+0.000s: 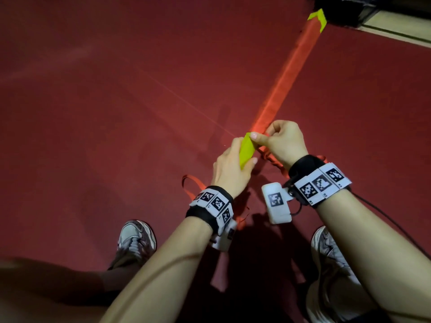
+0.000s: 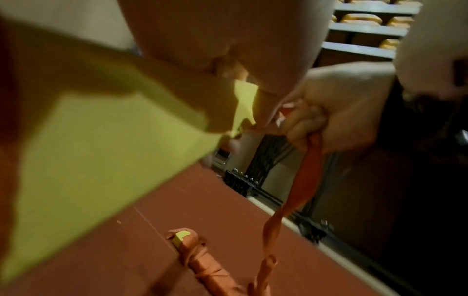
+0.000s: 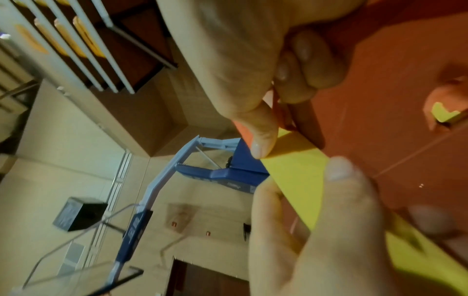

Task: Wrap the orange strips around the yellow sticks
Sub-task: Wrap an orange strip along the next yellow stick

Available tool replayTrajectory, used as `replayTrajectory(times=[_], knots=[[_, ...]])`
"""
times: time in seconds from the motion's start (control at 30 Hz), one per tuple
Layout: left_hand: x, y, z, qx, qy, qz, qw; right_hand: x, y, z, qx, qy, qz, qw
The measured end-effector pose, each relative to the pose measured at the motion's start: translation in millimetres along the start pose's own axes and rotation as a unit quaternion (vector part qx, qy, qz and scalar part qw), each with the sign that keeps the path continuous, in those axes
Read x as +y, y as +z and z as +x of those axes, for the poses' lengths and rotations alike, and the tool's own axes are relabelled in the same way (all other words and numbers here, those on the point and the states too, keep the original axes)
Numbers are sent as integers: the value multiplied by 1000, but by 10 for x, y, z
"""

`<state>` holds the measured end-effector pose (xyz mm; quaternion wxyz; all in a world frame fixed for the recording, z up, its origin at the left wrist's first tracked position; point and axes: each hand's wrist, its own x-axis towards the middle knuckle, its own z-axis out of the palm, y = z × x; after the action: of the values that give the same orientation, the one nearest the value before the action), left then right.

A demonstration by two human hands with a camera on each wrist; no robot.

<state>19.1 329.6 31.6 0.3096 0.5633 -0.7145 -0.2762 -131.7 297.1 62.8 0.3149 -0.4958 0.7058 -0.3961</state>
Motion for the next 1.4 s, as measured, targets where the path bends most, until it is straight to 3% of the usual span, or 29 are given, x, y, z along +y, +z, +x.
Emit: replayTrajectory(times=[0.07, 0.17, 0.3, 0.4, 0.5, 0.63, 0.7, 0.77, 0.83, 0.9, 0.97, 1.0, 1.07, 1.13, 1.3, 1.4], knots=[[-2, 2, 25, -22, -17, -97, 995, 29, -38, 31, -11, 11, 34, 999], [-24, -6, 55, -56, -58, -279, 957, -50, -137, 42, -55, 14, 108, 993], [-97, -57, 109, -71, -65, -338, 936, -189, -298, 41, -98, 23, 126, 987], [-91, -57, 107, -57, -49, -306, 949, -242, -365, 27, -93, 1, 63, 994], [-57, -29, 95, -41, 2, -114, 993, -308, -278, -35, -80, -38, 5, 996], [75, 92, 18, -60, 51, 67, 995, -268, -146, -99, -4, -42, -51, 998], [92, 139, -2, -76, 59, 70, 993, -196, -132, -68, 14, -22, -48, 999], [74, 138, 15, -98, 33, -27, 994, -132, -142, -5, 7, 9, -7, 1000], [62, 130, 35, -89, -29, -192, 977, -80, -162, 40, -30, 36, 74, 996], [50, 109, 44, -98, -130, -344, 925, -72, -186, 44, -77, 41, 150, 985], [25, 71, 19, -169, -192, -425, 868, -91, -194, 12, -119, 32, 182, 975], [26, 41, -1, -205, -197, -427, 858, -108, -187, -7, -138, 24, 183, 973], [-2, 21, -32, -226, -187, -424, 857, -147, -183, -47, -171, 7, 154, 973], [-43, 61, -41, -194, -181, -436, 860, -169, -195, -52, -184, -6, 100, 978], [-93, 99, 29, -78, -130, -407, 901, -148, -166, -13, -126, -52, -20, 990], [-93, 66, 76, -67, -98, -395, 911, -124, -143, -5, -108, -66, -90, 988]])
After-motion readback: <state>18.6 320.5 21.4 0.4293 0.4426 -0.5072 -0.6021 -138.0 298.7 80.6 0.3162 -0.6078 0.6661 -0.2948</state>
